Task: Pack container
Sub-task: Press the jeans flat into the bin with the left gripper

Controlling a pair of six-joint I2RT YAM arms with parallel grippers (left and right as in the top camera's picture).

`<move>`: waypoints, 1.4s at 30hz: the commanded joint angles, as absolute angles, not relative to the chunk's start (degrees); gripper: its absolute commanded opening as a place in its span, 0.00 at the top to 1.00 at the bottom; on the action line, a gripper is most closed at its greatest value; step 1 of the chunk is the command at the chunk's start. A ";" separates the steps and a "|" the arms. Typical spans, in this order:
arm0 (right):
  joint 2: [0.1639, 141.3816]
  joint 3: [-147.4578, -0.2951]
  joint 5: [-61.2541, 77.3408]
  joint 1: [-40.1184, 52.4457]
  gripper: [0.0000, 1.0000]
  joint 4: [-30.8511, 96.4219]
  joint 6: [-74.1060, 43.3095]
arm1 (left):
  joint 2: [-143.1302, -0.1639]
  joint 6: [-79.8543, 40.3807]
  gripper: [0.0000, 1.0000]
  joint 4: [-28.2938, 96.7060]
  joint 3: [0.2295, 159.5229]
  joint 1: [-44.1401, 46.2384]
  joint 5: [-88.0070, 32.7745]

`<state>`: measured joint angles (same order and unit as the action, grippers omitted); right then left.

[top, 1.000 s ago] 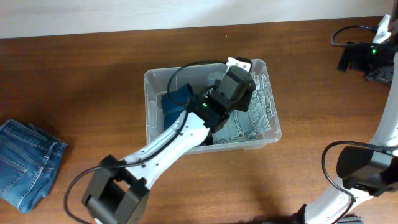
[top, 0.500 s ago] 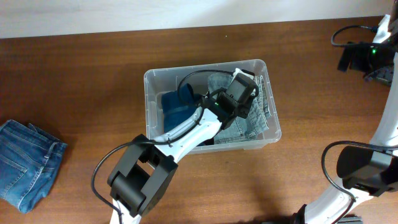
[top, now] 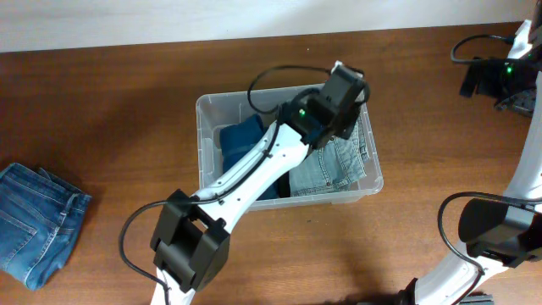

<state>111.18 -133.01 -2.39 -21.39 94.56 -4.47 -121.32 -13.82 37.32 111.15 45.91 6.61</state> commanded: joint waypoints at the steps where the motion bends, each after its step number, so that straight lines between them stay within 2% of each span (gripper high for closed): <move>1: 110.74 -133.23 -3.09 -21.41 0.02 94.67 -4.71 | -121.23 -12.95 1.00 40.21 111.70 46.76 4.78; 8: 110.74 -133.23 -3.09 -21.41 0.02 94.65 -4.71 | -121.27 -12.97 1.00 48.07 111.57 48.14 -6.74; 32: 110.74 -133.23 -3.09 -21.41 0.01 94.65 -4.71 | -129.40 -12.95 1.00 50.39 109.67 50.48 -6.66; 38: 110.74 -133.23 -3.09 -21.41 0.02 94.65 -4.71 | -126.89 -12.91 1.00 52.25 119.81 49.71 -5.67; 42: 110.74 -133.23 -3.09 -21.41 0.01 94.65 -4.71 | -125.91 -12.91 1.00 52.53 125.12 49.50 3.90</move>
